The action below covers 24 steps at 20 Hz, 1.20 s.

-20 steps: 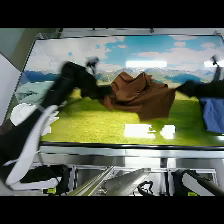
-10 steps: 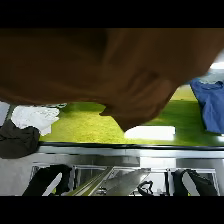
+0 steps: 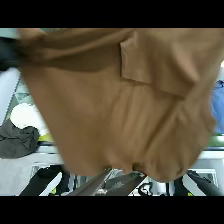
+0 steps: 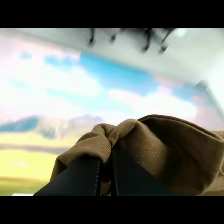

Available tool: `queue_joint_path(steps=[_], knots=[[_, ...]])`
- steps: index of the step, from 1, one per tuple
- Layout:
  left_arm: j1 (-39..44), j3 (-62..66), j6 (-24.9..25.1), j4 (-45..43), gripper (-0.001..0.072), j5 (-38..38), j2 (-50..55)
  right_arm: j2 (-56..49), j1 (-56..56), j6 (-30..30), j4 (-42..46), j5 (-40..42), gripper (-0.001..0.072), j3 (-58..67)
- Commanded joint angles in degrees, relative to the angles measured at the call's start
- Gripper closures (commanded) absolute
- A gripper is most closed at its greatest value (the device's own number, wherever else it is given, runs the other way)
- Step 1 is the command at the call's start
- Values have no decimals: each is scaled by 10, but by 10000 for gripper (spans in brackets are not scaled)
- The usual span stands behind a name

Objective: Fold the shirts.

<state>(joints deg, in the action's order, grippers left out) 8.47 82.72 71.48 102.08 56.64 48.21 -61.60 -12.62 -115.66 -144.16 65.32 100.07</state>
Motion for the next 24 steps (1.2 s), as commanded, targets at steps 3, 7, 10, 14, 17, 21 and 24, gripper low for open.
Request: queue_joint_path(steps=[3, 7, 10, 14, 17, 21, 24], knots=[[1, -115, 32, 55, 695, -167, 253, -229, 68, -3, 34, -95, 690, -76], [1, -52, 61, 107, 695, -196, 483, -392, 76, 1, -7, -144, 690, -76], [1, 50, 61, 107, 695, -141, 595, -454, 76, 2, -21, -154, 689, -76], [-16, 174, 68, 107, 9, 7, 627, -448, 52, 1, -20, -84, 345, -63], [-65, 291, 100, 105, 8, 183, 612, -404, -24, 6, -9, 54, 344, -49], [-145, 268, 152, 62, 8, 378, 531, -329, -106, 47, 103, 166, 345, -145], [-190, 59, 201, 61, 9, 369, 427, -246, -143, 46, 157, 134, 345, -336]])
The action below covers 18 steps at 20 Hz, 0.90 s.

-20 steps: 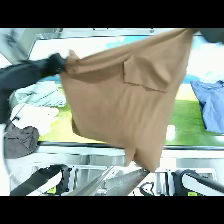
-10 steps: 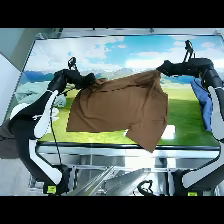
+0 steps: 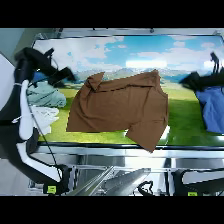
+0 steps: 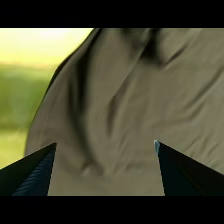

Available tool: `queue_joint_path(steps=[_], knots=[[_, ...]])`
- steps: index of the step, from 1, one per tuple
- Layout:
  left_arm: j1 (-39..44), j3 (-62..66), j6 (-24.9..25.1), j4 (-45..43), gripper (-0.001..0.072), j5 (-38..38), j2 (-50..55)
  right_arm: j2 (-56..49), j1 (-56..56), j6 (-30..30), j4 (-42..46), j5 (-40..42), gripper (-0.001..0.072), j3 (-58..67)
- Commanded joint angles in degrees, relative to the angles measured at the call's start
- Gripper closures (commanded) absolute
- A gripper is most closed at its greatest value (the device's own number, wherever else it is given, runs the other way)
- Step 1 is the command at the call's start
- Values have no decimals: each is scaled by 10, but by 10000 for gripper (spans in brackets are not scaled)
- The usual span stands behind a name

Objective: Fold the shirts.

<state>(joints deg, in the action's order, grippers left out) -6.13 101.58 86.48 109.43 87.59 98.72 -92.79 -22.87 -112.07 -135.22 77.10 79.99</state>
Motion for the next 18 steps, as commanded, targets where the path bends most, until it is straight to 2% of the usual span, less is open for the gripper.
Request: queue_joint_path(steps=[1, 3, 5, 7, 10, 14, 18], knots=[[-57, -217, 61, -13, 9, 23, -116, 87, -48, 10, 86, -12, 345, -191], [-80, -361, 72, -9, 9, -52, -167, 106, -52, -5, 87, -64, 344, -278], [-101, -467, 111, 47, 9, -108, -191, 96, -47, -32, 55, -87, 344, -319], [-120, -517, 148, 99, 9, -150, -192, 75, -37, -51, 21, -86, 344, -323], [-135, -530, 167, 108, 10, -200, -192, 63, -15, -56, 14, -105, 344, -323], [-126, -530, 177, 106, 11, -194, -189, 45, 4, -56, 8, -128, 344, -323], [-129, -530, 177, 101, 11, -146, -151, 32, 19, -59, 1, -129, 344, -323]])
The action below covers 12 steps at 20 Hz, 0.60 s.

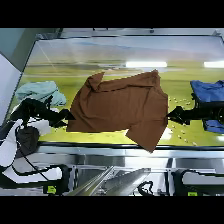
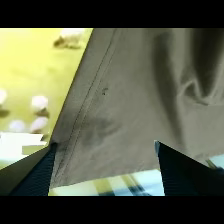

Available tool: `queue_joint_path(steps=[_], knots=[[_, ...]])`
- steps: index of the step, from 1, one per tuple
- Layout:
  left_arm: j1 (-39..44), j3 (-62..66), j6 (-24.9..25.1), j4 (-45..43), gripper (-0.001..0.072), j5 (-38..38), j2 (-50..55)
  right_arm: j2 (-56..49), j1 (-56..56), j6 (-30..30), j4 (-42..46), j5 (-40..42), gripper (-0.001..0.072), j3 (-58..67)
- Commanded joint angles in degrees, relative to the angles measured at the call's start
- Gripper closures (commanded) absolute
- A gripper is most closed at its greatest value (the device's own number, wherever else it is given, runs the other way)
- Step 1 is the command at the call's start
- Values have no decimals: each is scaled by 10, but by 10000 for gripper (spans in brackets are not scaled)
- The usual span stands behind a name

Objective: Fold the shirts.

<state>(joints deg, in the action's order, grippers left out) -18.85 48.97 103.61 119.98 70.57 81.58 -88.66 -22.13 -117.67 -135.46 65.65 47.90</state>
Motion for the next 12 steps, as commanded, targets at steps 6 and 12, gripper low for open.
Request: queue_joint_path(steps=[6, 12], knots=[[-7, 1, 5, -1, 311, 23, 25, -9, 41, -6, 2, -15, 348, -1], [-41, 94, 5, -33, 310, 127, 25, -9, 40, -7, 2, -15, 537, 2]])
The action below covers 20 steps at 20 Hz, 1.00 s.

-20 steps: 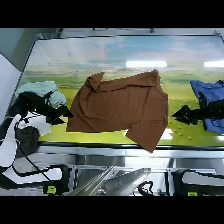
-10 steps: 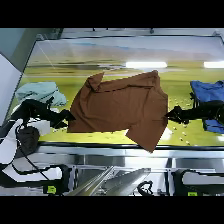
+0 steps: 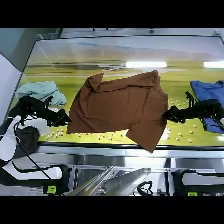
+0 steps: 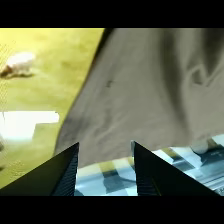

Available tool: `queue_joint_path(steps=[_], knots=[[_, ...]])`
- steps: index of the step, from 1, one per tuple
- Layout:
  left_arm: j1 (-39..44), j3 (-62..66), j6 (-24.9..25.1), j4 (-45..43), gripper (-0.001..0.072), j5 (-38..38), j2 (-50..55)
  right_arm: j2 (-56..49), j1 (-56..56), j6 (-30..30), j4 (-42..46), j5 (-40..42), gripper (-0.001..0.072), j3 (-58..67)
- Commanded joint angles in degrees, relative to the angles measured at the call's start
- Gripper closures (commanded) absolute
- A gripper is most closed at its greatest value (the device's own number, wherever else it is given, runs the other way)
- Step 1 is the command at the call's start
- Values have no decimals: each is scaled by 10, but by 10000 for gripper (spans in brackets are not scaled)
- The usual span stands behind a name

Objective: Fold the shirts.

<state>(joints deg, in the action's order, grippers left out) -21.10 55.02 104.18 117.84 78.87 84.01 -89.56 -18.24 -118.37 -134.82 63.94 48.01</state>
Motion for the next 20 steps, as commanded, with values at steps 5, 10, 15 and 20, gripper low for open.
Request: queue_joint_path(steps=[5, 10, 15, 20], knots=[[-57, -53, 0, -11, 29, -5, 1, 0, 1, 0, -5, -2, 688, 1], [-59, -117, 33, 51, 33, -63, 1, 0, 1, 0, -4, -2, 688, 1], [-52, -117, 53, 89, 598, -50, 0, 0, 1, -1, -20, 1, 688, 5], [22, -76, 85, 175, 694, -75, -56, 61, 1, -19, -79, 41, 689, 64]])
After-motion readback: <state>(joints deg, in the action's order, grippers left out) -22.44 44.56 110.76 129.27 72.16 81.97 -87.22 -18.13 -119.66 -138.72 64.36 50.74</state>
